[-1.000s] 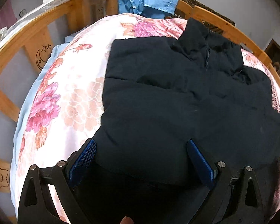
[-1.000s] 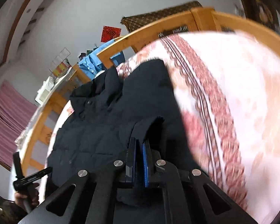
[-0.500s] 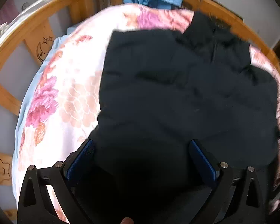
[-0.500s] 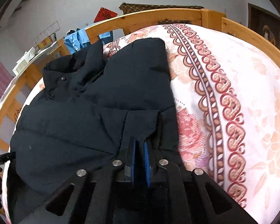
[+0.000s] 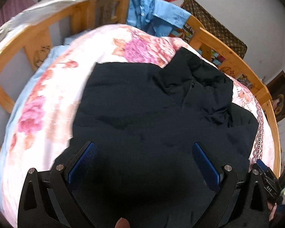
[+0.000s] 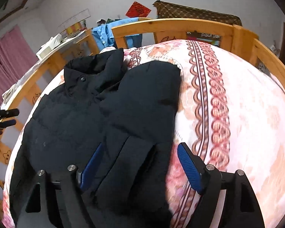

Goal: Fold large clothes

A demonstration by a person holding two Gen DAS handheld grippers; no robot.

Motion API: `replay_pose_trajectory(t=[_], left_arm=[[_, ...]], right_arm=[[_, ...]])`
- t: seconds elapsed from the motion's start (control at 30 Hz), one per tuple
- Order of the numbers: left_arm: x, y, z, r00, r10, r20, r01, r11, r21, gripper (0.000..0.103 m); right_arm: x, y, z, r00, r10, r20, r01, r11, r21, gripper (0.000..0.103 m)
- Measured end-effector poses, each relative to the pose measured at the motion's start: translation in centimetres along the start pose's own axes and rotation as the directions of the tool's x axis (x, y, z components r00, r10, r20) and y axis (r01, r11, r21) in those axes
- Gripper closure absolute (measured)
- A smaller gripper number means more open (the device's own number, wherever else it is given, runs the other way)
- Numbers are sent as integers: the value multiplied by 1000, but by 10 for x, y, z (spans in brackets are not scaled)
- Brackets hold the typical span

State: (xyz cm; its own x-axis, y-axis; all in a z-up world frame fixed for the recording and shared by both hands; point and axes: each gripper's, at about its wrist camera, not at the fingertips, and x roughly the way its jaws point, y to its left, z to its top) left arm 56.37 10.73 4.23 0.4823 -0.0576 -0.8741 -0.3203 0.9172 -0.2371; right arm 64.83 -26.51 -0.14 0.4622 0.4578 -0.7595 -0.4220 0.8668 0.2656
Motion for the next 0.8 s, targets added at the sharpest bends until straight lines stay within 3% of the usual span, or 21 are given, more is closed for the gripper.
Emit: replay_pose_trajectory(t=[0.17,0.37,0.5,0.6,0.7,0.8], left_arm=[[33,-20,40,1000,4,27,-6,996,90,4],[70,-36,84,991,-69,117,48,984,173,4],[95,-58,111,985,-124,118,96,971,219,4],[115,-82,131,990,-71,119,34,958,283,4],[122,-83,142,983,-10,182,-37,967,251,5],[130,-65,152,984,-5,176,-22,988,155,11]], right_arm=[[12,3,24,1000,0,21,0,1000,12,23],[30,-3,65,998,18,68,-26,992,120,23],[46,-7,94,993,64,99,-84,974,210,23],[61,-1,117,988,77,134,-106,969,222,24],[87,11,138,987,119,109,-142,960,242,35],[115,30,155,991,103,86,-120,968,221,37]])
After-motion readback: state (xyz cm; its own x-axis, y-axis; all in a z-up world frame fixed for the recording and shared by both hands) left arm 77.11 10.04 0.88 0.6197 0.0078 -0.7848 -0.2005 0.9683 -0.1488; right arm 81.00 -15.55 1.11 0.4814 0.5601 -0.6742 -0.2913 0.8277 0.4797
